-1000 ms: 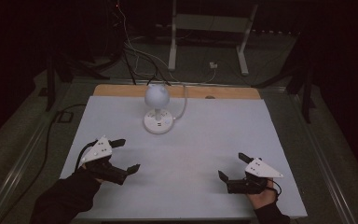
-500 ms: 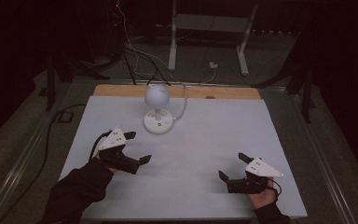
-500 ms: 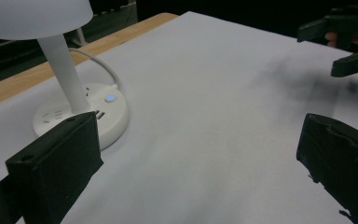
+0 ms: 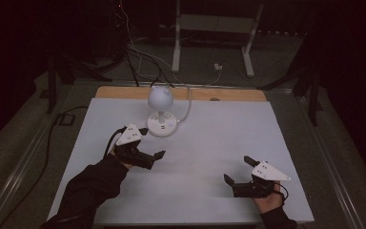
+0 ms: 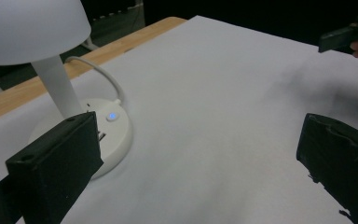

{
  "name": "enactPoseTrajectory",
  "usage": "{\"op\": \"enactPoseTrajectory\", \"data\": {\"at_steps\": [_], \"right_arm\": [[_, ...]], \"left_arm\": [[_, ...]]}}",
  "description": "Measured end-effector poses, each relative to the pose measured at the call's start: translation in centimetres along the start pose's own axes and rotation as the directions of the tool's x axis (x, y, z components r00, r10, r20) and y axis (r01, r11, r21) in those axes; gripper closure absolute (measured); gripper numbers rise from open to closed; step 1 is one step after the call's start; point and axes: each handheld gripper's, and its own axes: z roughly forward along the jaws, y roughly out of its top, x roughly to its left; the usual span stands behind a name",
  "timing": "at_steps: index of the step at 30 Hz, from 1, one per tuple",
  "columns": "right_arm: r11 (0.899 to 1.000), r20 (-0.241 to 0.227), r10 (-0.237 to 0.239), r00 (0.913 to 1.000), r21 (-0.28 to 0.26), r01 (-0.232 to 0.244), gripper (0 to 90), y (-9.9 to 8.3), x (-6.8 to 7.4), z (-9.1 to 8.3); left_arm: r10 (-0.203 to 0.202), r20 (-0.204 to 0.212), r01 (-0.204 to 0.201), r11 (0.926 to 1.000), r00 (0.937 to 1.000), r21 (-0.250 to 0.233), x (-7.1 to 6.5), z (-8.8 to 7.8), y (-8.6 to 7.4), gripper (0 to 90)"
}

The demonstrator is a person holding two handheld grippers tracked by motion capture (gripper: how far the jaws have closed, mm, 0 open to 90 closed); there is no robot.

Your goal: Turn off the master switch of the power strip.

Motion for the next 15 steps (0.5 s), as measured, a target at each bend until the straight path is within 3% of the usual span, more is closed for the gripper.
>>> {"op": "enactPoseTrajectory", "data": {"at_steps": [6, 11, 13, 15], "right_arm": [[1.000, -0.002, 0.004, 1.0000, -0.002, -0.004, 0.0, 0.0, -0.1, 0.0], [1.000, -0.003, 0.004, 1.0000, -0.003, -0.004, 0.0, 0.0, -0.1, -0.1], [1.000, -0.005, 0.006, 1.0000, -0.004, -0.006, 0.0, 0.0, -0.1, -0.1], [1.000, -0.005, 0.005, 1.0000, -0.006, -0.005, 0.0, 0.0, -0.1, -0.1]], "left_arm": [[-0.013, -0.048, 0.013, 0.9999, 0.9988, -0.009, -0.2, 1.6, 0.3, 0.3], [-0.016, -0.111, 0.015, 0.9999, 0.9936, -0.006, -0.4, 3.0, 0.4, 0.4], [-0.027, -0.116, 0.026, 0.9996, 0.9929, -0.009, -0.4, 3.2, 0.4, 0.4], [-0.054, -0.162, 0.054, 0.9985, 0.9853, -0.002, -0.4, 3.9, 0.4, 0.4]]}}
